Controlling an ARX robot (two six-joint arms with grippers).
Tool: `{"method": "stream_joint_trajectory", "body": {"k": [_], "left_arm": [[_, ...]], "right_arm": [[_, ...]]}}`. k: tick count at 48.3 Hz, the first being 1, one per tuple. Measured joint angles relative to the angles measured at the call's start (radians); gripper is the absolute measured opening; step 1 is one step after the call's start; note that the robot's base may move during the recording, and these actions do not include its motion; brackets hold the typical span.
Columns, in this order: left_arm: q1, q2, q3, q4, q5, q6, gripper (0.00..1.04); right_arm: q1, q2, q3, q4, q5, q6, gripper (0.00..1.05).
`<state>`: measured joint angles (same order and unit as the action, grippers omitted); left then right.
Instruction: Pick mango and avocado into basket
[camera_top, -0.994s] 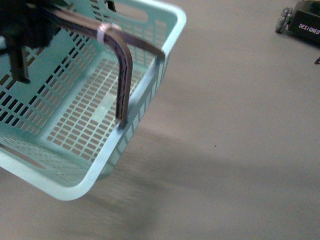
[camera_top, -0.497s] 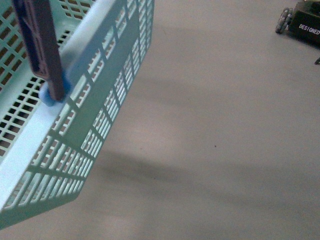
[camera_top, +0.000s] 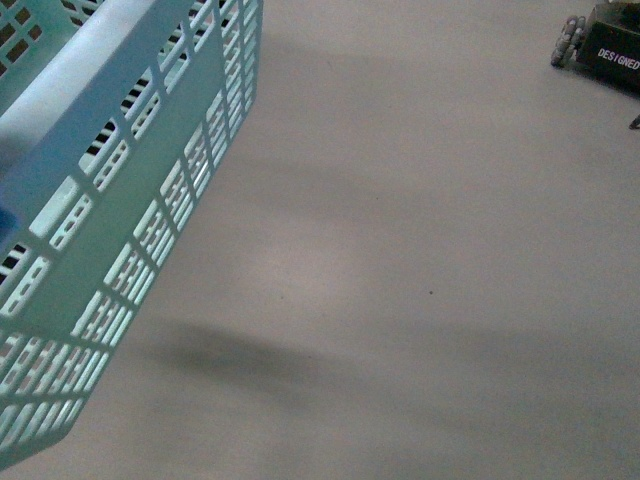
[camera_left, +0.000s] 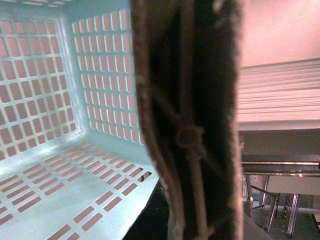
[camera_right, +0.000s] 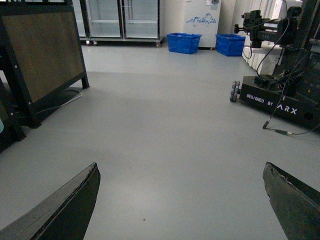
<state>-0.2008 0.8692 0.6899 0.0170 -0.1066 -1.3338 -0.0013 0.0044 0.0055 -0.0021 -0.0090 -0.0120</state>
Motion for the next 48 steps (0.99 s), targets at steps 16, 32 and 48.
{"method": "stream_joint_trajectory", "body": {"k": [16,32,48], "left_arm": [[0.0,0.0,0.0,0.0,0.005,0.002,0.06],[0.0,0.0,0.0,0.0,0.006,0.001,0.06],[0.0,0.0,0.0,0.0,0.004,0.002,0.06]], "right_arm": [[0.0,0.0,0.0,0.0,0.0,0.0,0.97],[0.0,0.0,0.0,0.0,0.0,0.0,0.97],[0.0,0.0,0.0,0.0,0.0,0.0,0.97]]}}
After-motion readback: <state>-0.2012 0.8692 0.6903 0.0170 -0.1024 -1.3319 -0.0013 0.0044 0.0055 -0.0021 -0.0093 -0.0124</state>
